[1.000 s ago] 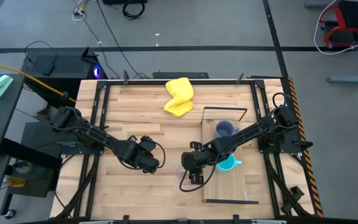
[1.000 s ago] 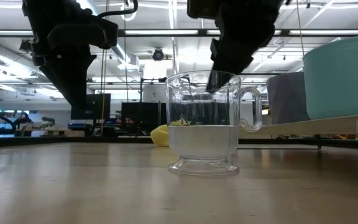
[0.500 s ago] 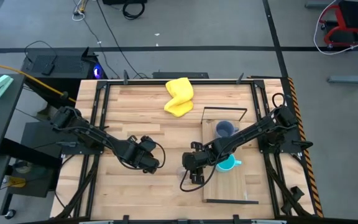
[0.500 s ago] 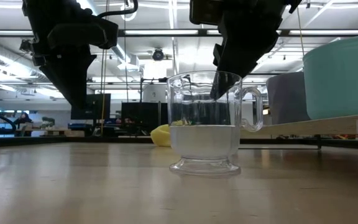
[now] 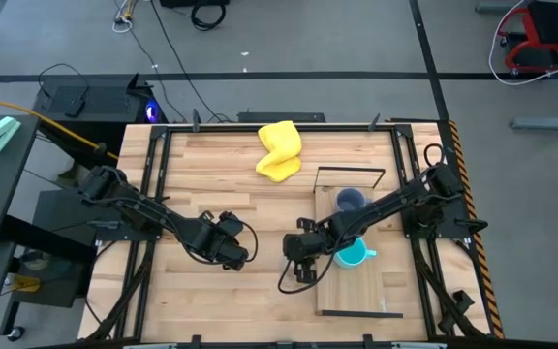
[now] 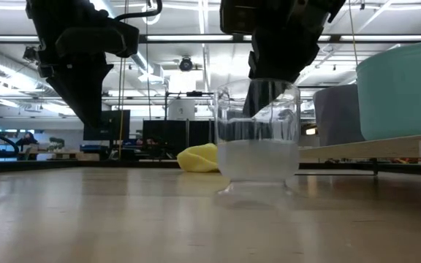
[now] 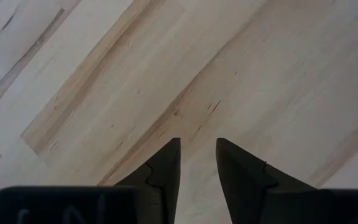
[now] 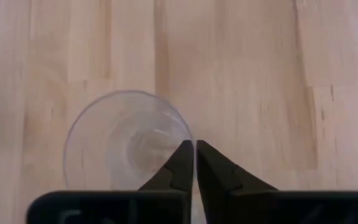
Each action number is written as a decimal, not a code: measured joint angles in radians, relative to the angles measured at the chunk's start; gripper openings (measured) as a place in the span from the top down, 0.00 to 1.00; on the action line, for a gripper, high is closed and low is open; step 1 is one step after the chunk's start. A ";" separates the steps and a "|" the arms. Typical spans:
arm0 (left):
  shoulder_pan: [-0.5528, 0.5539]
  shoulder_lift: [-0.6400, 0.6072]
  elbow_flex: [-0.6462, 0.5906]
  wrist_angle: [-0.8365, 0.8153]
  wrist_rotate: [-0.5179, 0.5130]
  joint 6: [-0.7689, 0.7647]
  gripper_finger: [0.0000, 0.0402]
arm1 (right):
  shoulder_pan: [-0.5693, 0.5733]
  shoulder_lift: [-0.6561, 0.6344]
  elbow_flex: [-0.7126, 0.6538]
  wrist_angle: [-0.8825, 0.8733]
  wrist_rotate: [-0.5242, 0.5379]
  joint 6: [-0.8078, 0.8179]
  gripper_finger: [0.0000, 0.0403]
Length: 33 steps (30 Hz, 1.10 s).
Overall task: Stack small to large cups/mugs on shelf
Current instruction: Put the transparent mug on the shelf
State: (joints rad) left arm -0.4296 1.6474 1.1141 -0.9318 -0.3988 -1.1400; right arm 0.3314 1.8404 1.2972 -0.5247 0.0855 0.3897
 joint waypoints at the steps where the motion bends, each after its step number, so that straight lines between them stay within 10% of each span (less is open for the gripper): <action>1: 0.000 0.000 0.000 0.000 0.000 0.000 0.72 | -0.004 0.000 0.000 0.001 0.000 0.000 0.97; 18: 0.000 0.000 0.000 0.001 0.000 0.000 0.72 | -0.014 0.000 0.025 0.015 0.002 0.005 0.99; 33: 0.000 0.000 0.000 0.003 0.000 0.046 0.72 | 0.066 0.000 0.403 -0.369 0.045 0.029 1.00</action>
State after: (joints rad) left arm -0.4297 1.6474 1.1141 -0.9284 -0.3988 -1.0937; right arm 0.3970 1.8400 1.7002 -0.8933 0.1303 0.4183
